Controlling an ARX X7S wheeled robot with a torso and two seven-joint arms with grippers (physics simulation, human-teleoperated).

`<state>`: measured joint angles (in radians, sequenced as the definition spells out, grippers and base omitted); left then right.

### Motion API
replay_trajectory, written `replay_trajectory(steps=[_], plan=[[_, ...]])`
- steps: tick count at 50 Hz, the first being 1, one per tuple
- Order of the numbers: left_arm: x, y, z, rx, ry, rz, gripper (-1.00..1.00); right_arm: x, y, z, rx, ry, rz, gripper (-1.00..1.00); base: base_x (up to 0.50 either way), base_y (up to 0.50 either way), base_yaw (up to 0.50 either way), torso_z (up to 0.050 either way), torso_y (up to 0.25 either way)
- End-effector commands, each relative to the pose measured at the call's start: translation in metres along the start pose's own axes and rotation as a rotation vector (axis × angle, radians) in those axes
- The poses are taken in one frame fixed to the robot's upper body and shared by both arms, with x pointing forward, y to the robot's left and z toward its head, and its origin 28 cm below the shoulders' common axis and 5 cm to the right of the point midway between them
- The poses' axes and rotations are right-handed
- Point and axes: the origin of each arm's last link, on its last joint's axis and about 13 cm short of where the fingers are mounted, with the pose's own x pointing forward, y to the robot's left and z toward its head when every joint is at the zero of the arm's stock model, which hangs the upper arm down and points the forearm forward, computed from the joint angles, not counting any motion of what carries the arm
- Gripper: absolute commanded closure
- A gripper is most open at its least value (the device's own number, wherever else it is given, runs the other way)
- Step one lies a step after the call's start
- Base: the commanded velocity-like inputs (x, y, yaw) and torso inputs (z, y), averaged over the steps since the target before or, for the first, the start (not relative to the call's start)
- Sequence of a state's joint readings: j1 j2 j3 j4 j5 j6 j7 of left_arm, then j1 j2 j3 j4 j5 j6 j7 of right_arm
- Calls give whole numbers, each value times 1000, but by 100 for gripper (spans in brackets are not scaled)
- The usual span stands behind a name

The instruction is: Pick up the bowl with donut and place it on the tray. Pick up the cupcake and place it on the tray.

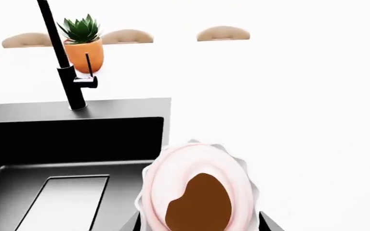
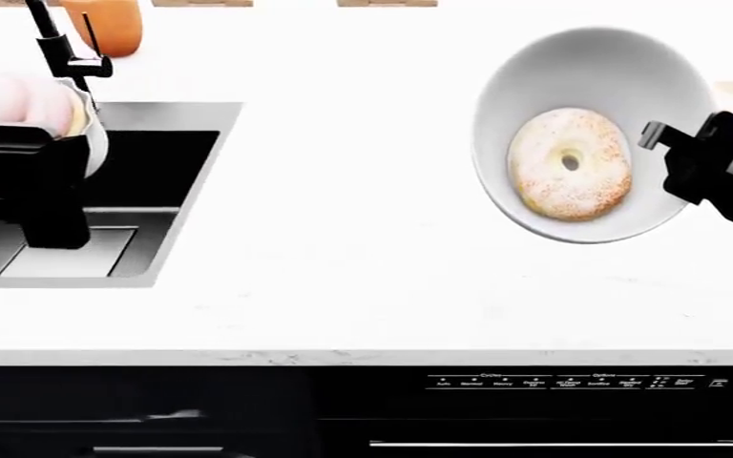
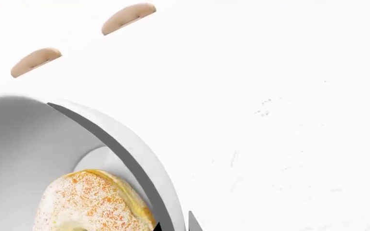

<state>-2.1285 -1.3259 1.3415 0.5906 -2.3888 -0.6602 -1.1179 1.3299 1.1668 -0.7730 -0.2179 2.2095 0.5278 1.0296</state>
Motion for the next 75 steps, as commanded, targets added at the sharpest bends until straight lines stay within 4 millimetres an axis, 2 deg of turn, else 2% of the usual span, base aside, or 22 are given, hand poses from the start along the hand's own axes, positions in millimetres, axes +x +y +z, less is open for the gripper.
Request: replay_trajectory(steps=[1,27,55,75], plan=[[-5,1,4,-15,-32,10,100,-2,-2,3,6,-26,2,100,0,500,0,0,0],[-7,4,1,-21,-34,10,100,-3,-8,-1,8,-31,-9,100,0,500,0,0,1],[-15,7,0,-24,-51,33,100,-4,-5,-5,-19,-23,-2,100,0,500,0,0,1],[-13,9,-2,-33,-53,34,100,-2,-5,-3,-21,-33,5,100,0,500,0,0,1]])
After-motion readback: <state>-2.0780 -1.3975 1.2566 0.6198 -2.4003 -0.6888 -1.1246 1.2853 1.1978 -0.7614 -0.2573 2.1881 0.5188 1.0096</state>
